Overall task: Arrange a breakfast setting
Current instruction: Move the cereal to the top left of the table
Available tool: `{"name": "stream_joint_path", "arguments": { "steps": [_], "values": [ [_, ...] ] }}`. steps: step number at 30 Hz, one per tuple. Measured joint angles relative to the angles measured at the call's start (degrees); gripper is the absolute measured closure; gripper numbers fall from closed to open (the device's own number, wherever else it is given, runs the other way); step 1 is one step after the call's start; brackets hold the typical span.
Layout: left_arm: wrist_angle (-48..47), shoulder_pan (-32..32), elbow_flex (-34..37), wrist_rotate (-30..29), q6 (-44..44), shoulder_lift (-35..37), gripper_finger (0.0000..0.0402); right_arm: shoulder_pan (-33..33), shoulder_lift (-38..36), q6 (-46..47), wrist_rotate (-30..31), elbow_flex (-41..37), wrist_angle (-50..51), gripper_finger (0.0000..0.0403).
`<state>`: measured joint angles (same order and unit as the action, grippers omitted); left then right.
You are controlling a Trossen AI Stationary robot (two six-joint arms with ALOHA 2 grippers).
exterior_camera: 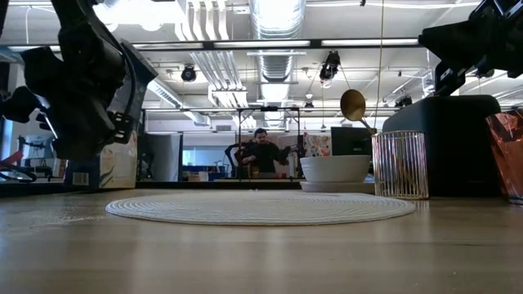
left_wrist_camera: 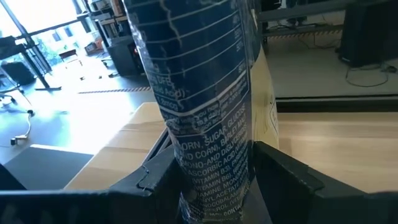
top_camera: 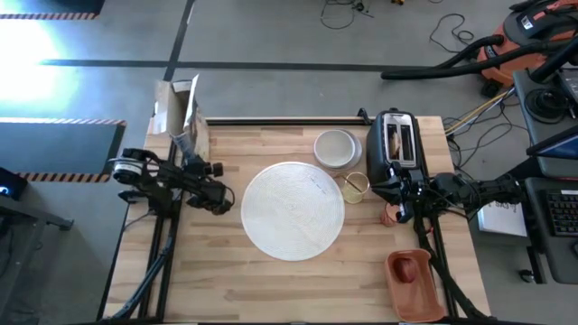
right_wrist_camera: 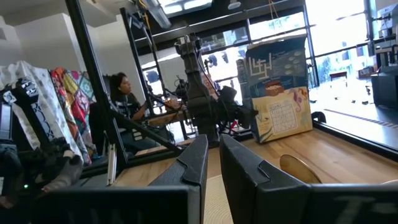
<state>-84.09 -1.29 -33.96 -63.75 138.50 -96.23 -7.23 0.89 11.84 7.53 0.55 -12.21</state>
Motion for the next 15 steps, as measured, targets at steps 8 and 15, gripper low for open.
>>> {"name": "stream_joint_path", "arguments": {
  "steps": [8, 15],
  "values": [
    [0.3, 0.4, 0.0, 0.3, 0.0, 0.0, 0.0231, 0.0, 0.0, 0.0, 0.0, 0.0, 0.0, 0.0369],
    [1.7, 0.5, 0.0, 1.2, -1.5, 0.2, 0.0177, 0.0, 0.0, 0.0, 0.0, 0.0, 0.0, 0.0369]
  ]
}}
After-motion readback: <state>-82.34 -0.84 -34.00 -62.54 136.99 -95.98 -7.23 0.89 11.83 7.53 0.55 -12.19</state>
